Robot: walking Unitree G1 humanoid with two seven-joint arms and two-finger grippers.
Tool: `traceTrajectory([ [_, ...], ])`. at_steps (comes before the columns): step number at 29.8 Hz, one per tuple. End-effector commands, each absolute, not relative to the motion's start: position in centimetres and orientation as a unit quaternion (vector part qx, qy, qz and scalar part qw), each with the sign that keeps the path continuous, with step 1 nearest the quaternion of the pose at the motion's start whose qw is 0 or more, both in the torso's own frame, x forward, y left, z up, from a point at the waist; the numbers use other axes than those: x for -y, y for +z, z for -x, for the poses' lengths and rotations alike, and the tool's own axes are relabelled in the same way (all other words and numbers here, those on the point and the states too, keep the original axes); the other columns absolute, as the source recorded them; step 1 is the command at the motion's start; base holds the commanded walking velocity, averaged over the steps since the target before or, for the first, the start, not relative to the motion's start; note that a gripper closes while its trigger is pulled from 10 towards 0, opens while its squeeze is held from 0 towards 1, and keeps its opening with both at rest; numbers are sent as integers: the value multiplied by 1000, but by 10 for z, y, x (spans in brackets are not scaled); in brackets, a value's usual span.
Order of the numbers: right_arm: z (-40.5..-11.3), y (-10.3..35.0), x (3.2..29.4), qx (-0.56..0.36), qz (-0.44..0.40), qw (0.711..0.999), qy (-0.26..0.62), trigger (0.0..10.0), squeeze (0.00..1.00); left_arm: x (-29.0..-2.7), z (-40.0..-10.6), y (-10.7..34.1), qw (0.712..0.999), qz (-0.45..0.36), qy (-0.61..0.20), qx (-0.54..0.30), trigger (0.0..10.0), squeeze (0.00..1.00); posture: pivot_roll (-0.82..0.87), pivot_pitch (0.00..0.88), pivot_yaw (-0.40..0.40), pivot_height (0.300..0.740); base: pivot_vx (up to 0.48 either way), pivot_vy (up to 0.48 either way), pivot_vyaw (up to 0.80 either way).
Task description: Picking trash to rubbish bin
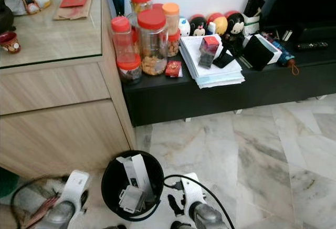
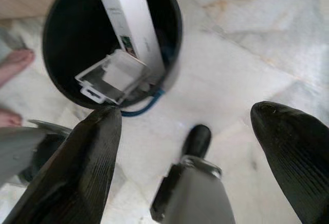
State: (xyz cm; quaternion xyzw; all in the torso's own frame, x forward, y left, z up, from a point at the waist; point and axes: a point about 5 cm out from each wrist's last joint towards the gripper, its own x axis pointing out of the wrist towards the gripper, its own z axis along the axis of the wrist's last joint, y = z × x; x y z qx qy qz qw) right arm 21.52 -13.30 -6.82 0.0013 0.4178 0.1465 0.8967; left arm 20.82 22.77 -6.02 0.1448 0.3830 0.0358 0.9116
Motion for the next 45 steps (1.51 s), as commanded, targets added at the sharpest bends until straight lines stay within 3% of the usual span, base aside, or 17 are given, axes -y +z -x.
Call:
traceTrajectory([
  [1, -205, -74, 135, -432, 3, 892, 136, 10000, 0, -236, -184, -72, 894, -131, 67, -422, 10000, 0, 143, 174, -10, 740, 0, 0, 0],
  [8, -199, -78, 141, -438, 27, 891, 121, 10000, 0, -246, -164, -79, 881, -125, 107, -444, 10000, 0, 149, 177, -14, 740, 0, 0, 0],
  [22, -187, -84, 145, -455, 30, 884, 100, 10000, 0, -245, -176, -74, 885, -129, 104, -435, 10000, 0, 148, 167, -14, 740, 0, 0, 0],
  [33, -185, -86, 146, -459, 33, 882, 100, 10000, 0, -246, -165, -79, 878, -120, 115, -448, 10000, 0, 149, 168, -16, 740, 0, 0, 0],
  [45, -186, -85, 145, -458, 34, 882, 103, 10000, 0, -245, -166, -78, 879, -117, 116, -447, 10000, 0, 150, 170, -18, 740, 0, 430, 0],
])
